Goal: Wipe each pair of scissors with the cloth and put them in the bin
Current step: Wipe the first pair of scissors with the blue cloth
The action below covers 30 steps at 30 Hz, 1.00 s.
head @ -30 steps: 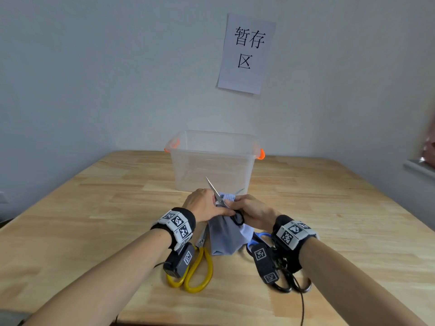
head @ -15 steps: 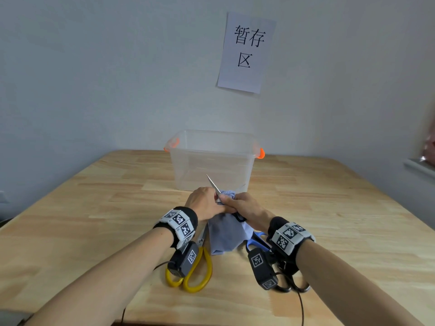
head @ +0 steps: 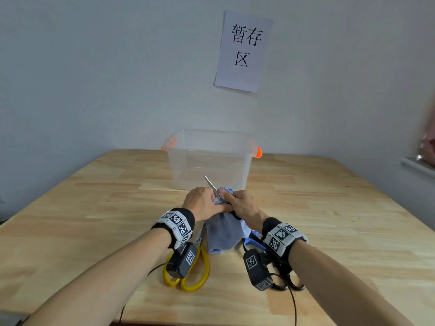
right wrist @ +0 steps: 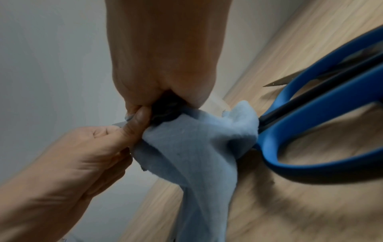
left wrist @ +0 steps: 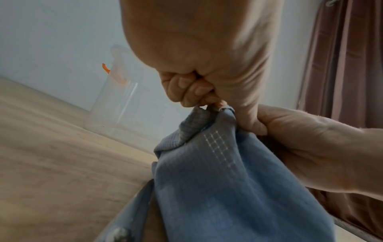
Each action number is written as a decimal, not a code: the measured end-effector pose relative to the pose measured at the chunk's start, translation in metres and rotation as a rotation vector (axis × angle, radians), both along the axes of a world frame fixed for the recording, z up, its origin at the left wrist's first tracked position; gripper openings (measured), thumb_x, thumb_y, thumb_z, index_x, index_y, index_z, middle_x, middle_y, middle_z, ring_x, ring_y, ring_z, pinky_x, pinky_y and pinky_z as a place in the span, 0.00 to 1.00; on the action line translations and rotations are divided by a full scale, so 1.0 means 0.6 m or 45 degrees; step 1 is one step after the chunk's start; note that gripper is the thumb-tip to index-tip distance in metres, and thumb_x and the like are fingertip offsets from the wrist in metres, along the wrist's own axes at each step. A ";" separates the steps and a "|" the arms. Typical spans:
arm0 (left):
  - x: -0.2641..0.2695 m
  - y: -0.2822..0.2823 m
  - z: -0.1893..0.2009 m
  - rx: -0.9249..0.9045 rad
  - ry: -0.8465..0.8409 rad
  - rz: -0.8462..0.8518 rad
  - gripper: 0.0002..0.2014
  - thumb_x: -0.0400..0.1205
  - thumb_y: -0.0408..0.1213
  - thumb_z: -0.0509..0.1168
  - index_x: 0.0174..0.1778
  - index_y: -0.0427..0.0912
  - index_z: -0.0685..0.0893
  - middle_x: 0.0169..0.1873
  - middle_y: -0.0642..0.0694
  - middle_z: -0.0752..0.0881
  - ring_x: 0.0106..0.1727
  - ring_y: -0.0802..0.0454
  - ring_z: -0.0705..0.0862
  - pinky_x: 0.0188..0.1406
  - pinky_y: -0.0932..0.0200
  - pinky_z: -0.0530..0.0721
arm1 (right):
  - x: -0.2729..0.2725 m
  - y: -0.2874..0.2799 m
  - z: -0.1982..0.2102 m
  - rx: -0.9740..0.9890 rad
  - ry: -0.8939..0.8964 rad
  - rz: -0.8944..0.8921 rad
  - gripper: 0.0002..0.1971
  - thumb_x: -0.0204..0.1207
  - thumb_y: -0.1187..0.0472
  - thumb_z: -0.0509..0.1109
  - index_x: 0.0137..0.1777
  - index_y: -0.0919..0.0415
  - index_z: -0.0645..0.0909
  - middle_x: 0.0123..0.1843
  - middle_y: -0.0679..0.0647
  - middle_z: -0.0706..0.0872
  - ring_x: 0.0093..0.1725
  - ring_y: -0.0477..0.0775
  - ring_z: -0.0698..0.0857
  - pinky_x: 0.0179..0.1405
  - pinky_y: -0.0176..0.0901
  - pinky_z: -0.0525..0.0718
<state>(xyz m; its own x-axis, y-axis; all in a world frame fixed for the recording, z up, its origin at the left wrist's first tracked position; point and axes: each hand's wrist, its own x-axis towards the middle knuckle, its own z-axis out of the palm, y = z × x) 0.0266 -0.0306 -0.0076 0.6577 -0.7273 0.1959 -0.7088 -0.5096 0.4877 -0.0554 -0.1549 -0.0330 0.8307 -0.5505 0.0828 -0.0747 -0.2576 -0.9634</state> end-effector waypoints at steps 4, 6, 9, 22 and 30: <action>-0.005 0.003 0.004 0.010 -0.017 0.013 0.26 0.71 0.62 0.76 0.28 0.50 0.70 0.28 0.53 0.76 0.35 0.49 0.77 0.35 0.56 0.71 | 0.001 0.003 0.000 0.023 -0.044 -0.034 0.26 0.84 0.56 0.70 0.23 0.59 0.70 0.18 0.45 0.69 0.16 0.39 0.66 0.17 0.31 0.65; -0.007 0.005 0.004 0.009 -0.026 0.019 0.26 0.71 0.62 0.76 0.29 0.50 0.69 0.28 0.54 0.76 0.36 0.49 0.77 0.35 0.56 0.70 | 0.001 0.004 -0.001 0.037 -0.060 -0.056 0.25 0.84 0.55 0.70 0.24 0.60 0.71 0.19 0.47 0.69 0.17 0.40 0.66 0.17 0.31 0.66; -0.006 0.007 -0.001 0.023 -0.034 0.020 0.27 0.71 0.64 0.76 0.30 0.48 0.70 0.31 0.51 0.78 0.37 0.48 0.78 0.34 0.55 0.70 | -0.002 0.000 -0.004 0.042 -0.075 -0.129 0.25 0.84 0.55 0.69 0.25 0.59 0.70 0.18 0.46 0.69 0.18 0.43 0.66 0.17 0.33 0.65; 0.008 0.002 -0.013 -0.094 0.201 0.079 0.27 0.68 0.56 0.81 0.27 0.46 0.70 0.26 0.52 0.74 0.31 0.51 0.74 0.28 0.57 0.67 | 0.001 0.000 -0.007 0.160 0.099 0.039 0.21 0.79 0.49 0.75 0.43 0.71 0.88 0.35 0.59 0.84 0.35 0.52 0.81 0.34 0.41 0.79; 0.013 0.007 -0.019 -0.093 0.191 0.080 0.27 0.66 0.59 0.81 0.31 0.46 0.71 0.29 0.51 0.76 0.33 0.51 0.74 0.30 0.56 0.68 | 0.000 -0.002 -0.007 -0.106 0.034 0.026 0.22 0.82 0.53 0.72 0.29 0.65 0.80 0.25 0.55 0.77 0.26 0.48 0.73 0.28 0.39 0.72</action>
